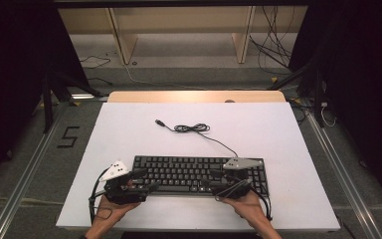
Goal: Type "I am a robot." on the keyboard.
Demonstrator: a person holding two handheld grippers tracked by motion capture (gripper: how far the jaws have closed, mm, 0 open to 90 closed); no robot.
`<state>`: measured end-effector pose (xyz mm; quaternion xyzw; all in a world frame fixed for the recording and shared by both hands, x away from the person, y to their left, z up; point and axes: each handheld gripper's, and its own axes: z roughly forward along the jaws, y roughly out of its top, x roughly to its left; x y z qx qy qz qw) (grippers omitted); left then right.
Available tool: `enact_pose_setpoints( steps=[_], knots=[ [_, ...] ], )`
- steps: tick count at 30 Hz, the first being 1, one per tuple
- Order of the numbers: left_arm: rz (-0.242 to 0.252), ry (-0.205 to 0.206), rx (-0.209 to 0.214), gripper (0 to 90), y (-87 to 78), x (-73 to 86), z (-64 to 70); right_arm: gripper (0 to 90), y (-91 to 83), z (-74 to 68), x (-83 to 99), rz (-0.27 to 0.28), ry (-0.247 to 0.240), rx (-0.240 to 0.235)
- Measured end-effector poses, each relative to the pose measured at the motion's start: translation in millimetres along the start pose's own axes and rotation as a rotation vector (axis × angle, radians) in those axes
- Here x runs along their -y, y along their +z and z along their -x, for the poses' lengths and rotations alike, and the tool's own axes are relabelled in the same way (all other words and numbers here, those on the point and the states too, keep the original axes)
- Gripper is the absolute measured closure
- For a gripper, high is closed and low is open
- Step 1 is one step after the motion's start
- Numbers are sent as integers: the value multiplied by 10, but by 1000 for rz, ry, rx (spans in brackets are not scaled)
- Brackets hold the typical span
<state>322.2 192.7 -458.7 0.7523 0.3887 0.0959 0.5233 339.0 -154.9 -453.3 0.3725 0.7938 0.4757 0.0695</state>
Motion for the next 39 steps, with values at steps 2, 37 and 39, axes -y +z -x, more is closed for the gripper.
enact_pose_setpoints(
  steps=[2,37,39],
  knots=[
    [0,-1,1,247,-2,-1,-1,479,-39,-2,6,7,-12,4],
    [-2,-4,13,243,-42,23,39,343,-660,187,341,108,11,73],
    [-4,-3,13,244,-41,24,37,342,-657,186,341,107,11,73]
  ],
)
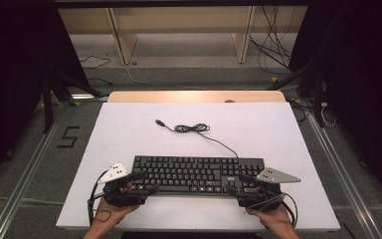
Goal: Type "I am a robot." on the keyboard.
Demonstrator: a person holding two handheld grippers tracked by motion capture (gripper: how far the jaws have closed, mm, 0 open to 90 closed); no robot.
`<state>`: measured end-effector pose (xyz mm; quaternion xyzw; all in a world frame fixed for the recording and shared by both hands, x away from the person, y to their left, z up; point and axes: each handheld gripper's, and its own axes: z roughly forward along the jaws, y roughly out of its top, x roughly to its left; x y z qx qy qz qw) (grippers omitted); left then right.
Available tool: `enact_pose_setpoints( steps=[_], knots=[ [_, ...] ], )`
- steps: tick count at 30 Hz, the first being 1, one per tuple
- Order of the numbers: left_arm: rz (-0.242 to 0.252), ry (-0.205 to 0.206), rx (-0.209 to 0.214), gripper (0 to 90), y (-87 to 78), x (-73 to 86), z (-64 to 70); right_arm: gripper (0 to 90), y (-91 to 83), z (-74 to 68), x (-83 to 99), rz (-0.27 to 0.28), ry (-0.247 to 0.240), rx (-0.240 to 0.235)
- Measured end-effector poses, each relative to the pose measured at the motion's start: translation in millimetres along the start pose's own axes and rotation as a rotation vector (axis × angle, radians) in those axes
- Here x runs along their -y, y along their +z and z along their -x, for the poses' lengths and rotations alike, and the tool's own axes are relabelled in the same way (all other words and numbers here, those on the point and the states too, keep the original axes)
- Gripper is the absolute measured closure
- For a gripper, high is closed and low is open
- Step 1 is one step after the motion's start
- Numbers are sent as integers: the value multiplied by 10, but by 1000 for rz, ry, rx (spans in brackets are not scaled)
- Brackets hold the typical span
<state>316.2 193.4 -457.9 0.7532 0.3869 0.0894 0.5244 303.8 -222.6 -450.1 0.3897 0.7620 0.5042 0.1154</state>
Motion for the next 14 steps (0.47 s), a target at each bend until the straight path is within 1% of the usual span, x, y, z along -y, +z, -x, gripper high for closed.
enact_pose_setpoints(
  steps=[14],
  knots=[
    [-1,3,-2,243,4,0,-9,325,9,-6,-4,1,-1,1]
  ],
)
